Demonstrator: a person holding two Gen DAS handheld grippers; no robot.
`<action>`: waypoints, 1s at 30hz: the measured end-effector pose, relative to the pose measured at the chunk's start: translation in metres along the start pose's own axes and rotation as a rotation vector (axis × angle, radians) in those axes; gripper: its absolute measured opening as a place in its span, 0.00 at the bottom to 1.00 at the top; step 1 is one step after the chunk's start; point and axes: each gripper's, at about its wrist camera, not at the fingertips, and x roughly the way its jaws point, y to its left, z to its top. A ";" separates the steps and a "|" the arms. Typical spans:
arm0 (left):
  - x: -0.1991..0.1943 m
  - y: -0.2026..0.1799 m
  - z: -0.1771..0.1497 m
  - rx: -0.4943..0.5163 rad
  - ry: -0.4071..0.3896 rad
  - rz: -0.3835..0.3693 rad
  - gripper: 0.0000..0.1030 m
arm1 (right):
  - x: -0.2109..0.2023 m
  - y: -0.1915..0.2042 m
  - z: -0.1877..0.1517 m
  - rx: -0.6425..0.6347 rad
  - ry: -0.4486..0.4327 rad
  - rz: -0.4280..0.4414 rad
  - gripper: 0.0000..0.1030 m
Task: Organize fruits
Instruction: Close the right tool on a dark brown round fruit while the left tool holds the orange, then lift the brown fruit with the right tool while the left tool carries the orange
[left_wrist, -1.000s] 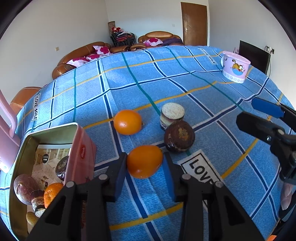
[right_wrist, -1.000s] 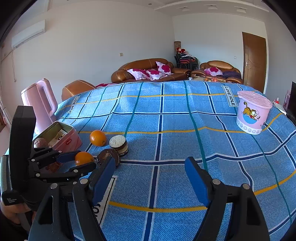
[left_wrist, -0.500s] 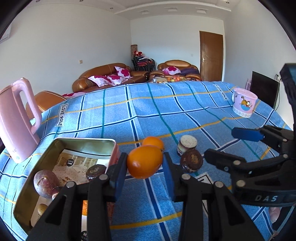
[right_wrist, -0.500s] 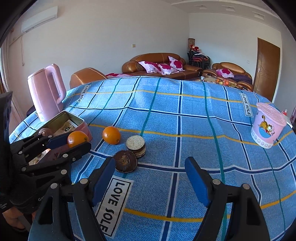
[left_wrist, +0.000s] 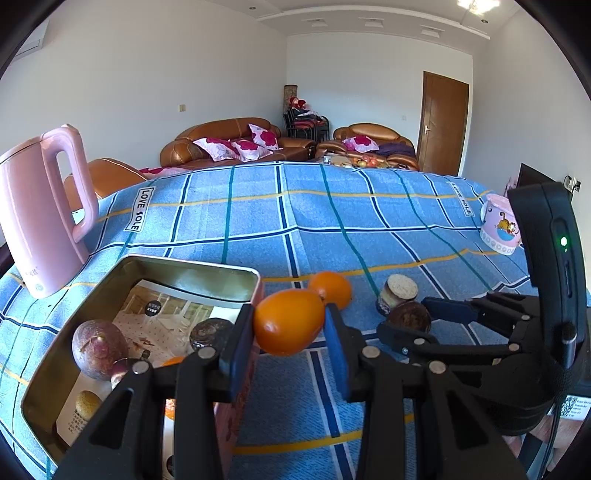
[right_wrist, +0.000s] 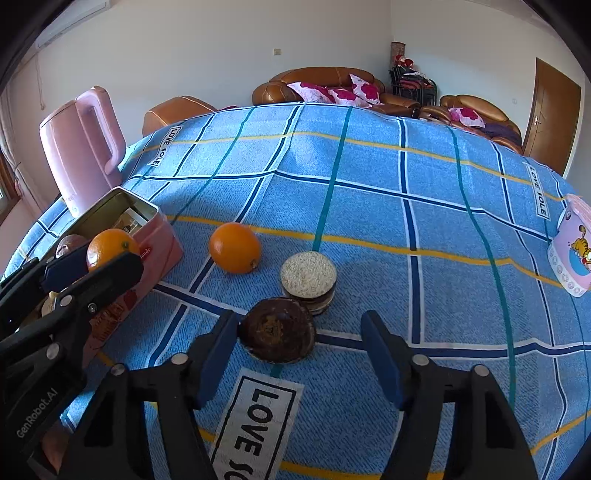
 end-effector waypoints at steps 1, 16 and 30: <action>0.000 0.000 0.000 0.002 -0.001 0.000 0.38 | 0.000 0.003 0.000 -0.014 0.004 -0.004 0.51; -0.007 -0.001 -0.001 0.001 -0.030 0.020 0.38 | -0.024 0.008 -0.002 -0.034 -0.122 0.010 0.41; -0.010 -0.001 -0.001 -0.001 -0.052 0.028 0.38 | -0.046 0.016 -0.006 -0.075 -0.253 -0.020 0.41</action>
